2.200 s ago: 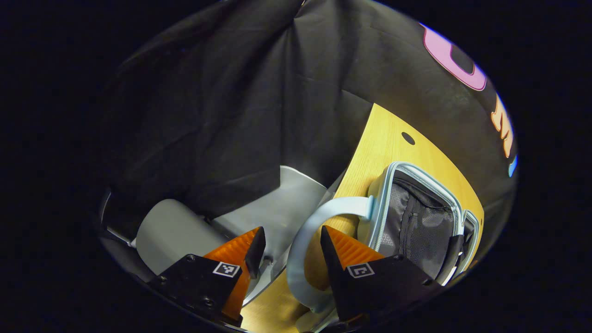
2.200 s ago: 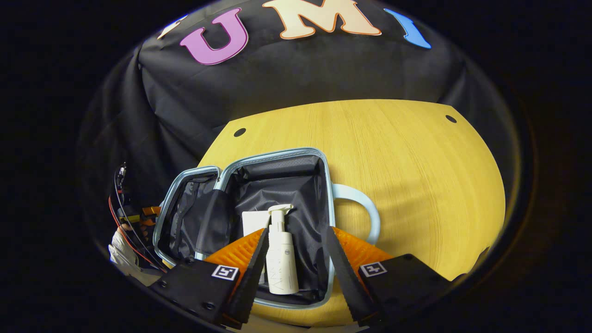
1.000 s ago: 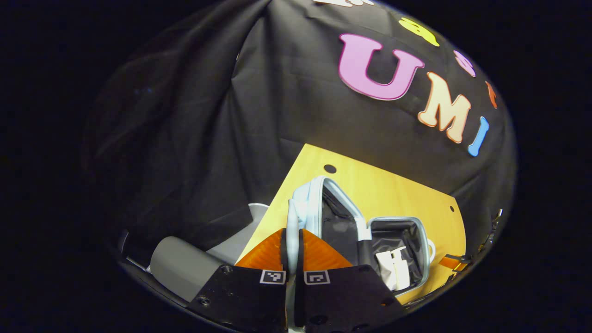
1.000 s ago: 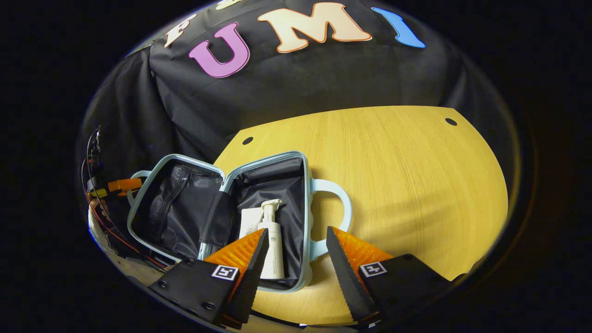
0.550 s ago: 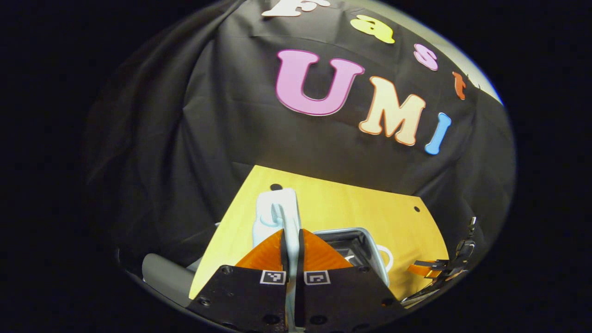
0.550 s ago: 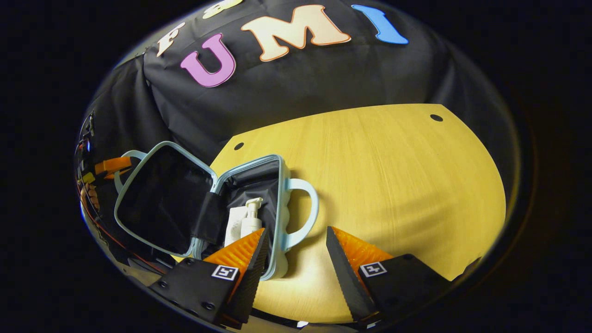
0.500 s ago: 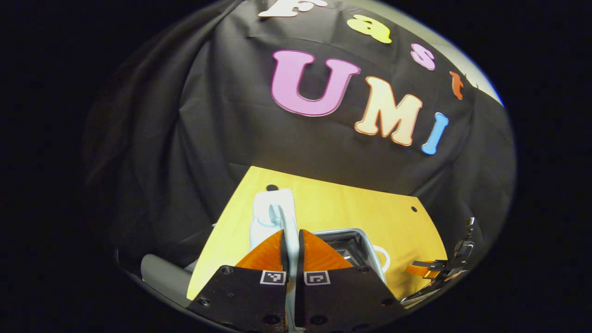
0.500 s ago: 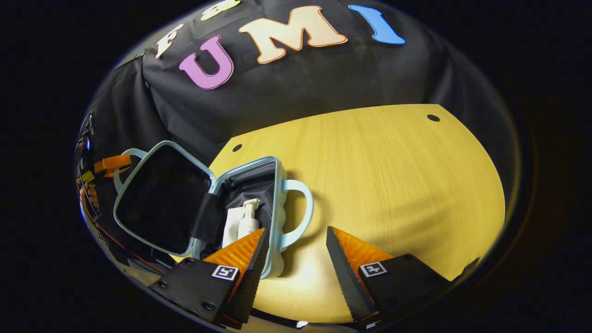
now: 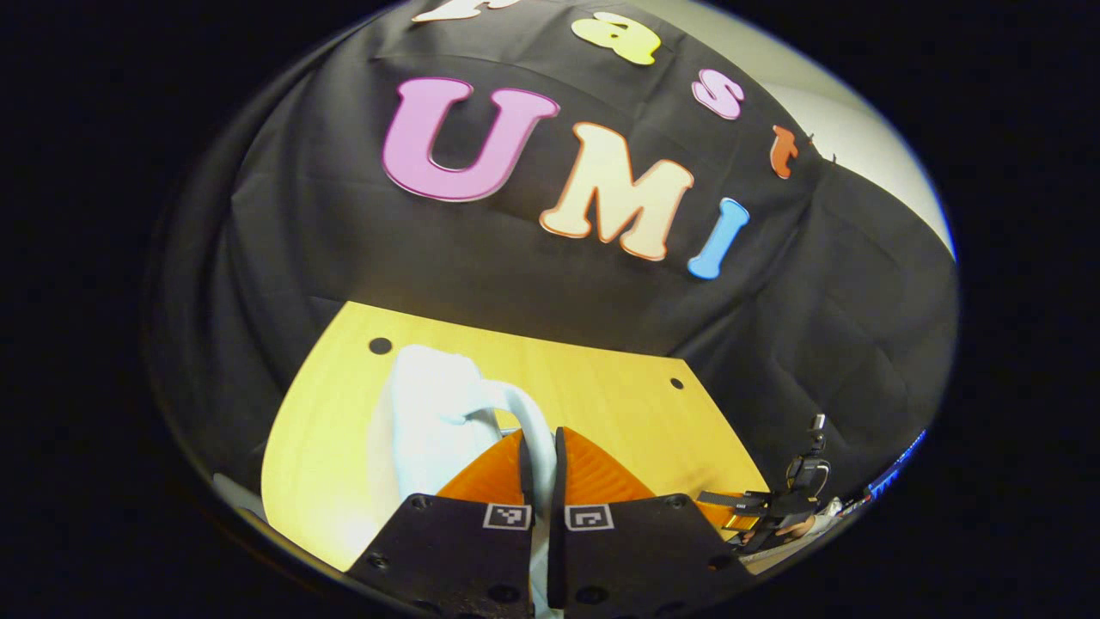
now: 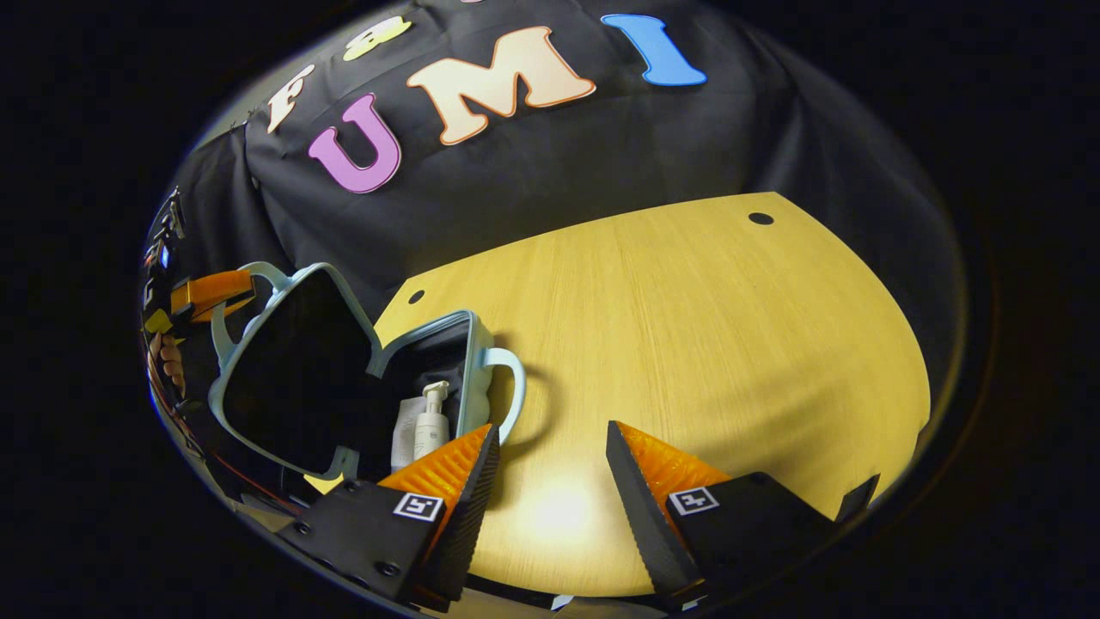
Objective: First open the suitcase, pack the skin care products into it, and then close the suitcase.
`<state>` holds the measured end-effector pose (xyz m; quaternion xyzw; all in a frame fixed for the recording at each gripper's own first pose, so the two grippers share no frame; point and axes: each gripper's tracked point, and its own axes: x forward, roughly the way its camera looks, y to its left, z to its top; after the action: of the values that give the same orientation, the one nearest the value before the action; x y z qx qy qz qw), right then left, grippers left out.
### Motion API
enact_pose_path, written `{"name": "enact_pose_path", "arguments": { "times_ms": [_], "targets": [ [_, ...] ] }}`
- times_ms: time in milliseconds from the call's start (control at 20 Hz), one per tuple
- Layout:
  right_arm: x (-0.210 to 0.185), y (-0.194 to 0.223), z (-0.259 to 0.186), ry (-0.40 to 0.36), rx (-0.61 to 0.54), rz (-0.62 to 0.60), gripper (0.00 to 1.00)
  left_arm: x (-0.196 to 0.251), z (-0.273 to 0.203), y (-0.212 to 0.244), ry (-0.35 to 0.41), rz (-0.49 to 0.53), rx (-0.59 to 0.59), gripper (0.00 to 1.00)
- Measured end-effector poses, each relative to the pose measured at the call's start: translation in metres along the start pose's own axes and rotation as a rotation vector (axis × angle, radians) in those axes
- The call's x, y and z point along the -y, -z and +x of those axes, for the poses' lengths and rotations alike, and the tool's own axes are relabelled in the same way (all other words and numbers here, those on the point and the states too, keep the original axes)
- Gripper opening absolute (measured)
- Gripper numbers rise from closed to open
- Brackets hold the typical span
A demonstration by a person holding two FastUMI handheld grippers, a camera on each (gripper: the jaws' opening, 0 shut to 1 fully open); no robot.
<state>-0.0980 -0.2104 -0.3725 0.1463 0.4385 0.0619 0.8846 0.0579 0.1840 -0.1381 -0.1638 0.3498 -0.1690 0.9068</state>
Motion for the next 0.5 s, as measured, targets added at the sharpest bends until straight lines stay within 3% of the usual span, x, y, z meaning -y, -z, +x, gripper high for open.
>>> {"name": "enact_pose_path", "arguments": {
  "times_ms": [100, 150, 250, 300, 500],
  "targets": [
    [0.012, -0.004, -0.007, 0.015, 0.01, 0.013, 0.8, 0.019, 0.015, 0.009, 0.036, 0.002, -0.03, 0.0],
    [0.018, -0.004, -0.009, 0.024, 0.014, 0.018, 0.75, 0.026, 0.021, 0.014, 0.05, -0.003, -0.039, 0.0],
    [0.033, -0.005, -0.017, 0.043, 0.021, 0.033, 0.8, 0.039, 0.037, 0.025, 0.074, -0.008, -0.072, 0.02],
    [0.04, -0.006, -0.018, 0.054, 0.024, 0.039, 0.75, 0.045, 0.045, 0.032, 0.081, -0.012, -0.084, 0.0],
    [0.064, -0.008, -0.027, 0.088, 0.03, 0.066, 0.75, 0.067, 0.076, 0.07, 0.104, -0.011, -0.165, 0.0]
  ]
}}
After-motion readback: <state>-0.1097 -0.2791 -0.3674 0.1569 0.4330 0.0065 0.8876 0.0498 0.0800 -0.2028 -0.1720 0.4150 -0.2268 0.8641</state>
